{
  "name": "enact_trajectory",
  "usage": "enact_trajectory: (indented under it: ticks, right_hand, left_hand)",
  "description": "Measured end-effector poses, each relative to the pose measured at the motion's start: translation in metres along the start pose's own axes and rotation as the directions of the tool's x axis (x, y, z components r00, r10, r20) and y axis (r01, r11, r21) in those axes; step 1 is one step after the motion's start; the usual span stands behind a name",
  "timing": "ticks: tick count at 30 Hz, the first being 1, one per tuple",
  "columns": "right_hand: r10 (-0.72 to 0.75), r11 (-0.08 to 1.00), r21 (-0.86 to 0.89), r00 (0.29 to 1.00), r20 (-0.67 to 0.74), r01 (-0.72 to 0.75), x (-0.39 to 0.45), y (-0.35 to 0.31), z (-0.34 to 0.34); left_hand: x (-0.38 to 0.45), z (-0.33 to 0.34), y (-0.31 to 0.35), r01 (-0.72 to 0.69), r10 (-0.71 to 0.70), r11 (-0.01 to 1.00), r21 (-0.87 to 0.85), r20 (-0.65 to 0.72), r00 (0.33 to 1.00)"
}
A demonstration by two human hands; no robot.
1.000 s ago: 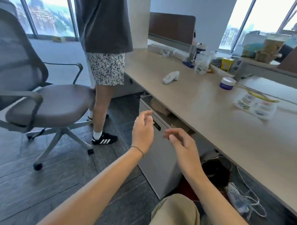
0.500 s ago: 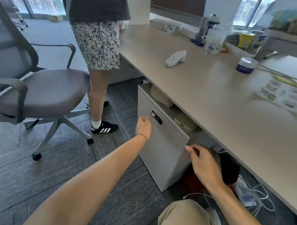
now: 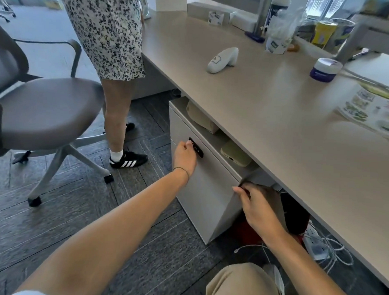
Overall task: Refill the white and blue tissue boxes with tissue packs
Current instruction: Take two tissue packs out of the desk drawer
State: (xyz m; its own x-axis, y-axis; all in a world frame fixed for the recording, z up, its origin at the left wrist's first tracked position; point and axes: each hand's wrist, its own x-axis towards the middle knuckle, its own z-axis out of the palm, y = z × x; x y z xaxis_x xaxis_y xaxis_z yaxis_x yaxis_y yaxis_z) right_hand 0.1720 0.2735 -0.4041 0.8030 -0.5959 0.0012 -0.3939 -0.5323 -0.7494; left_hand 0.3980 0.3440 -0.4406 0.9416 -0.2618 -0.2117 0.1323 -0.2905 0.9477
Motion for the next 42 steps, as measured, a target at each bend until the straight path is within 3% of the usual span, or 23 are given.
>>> enact_trajectory:
  ticks: [7, 15, 20, 22, 35, 42]
  right_hand:
    - [-0.086, 0.996, 0.011, 0.996, 0.017, 0.086, -0.002, -0.001, 0.001]
    - [-0.136, 0.990, -0.020, 0.990, 0.033, 0.137, -0.003, -0.004, -0.003]
    - [-0.362, 0.860, -0.382, 0.932, 0.009, 0.338, -0.014, -0.013, 0.006]
    - [-0.414, 0.823, -0.425, 0.910, 0.007, 0.377, -0.021, -0.018, 0.015]
    - [-0.422, 0.790, -0.333, 0.851, 0.313, 0.514, -0.069, -0.096, 0.053]
    - [-0.515, 0.728, -0.226, 0.734, 0.441, 0.647, -0.094, -0.132, 0.091]
  left_hand:
    - [0.003, 0.007, -0.001, -0.019, 0.008, 0.989, -0.147, -0.077, 0.997]
    - [-0.002, 0.008, 0.003, 0.000, -0.032, 0.981, -0.196, -0.159, 0.987]
    - [-0.006, -0.017, -0.012, -0.002, -0.048, 0.965, -0.262, -0.185, 0.982]
    - [-0.008, -0.033, -0.022, 0.001, -0.049, 0.963, -0.268, -0.176, 0.983]
    - [-0.058, -0.154, -0.051, 0.013, -0.072, 0.968, -0.251, -0.230, 0.970]
    - [-0.080, -0.214, -0.070, 0.011, -0.071, 0.982, -0.189, -0.317, 0.946]
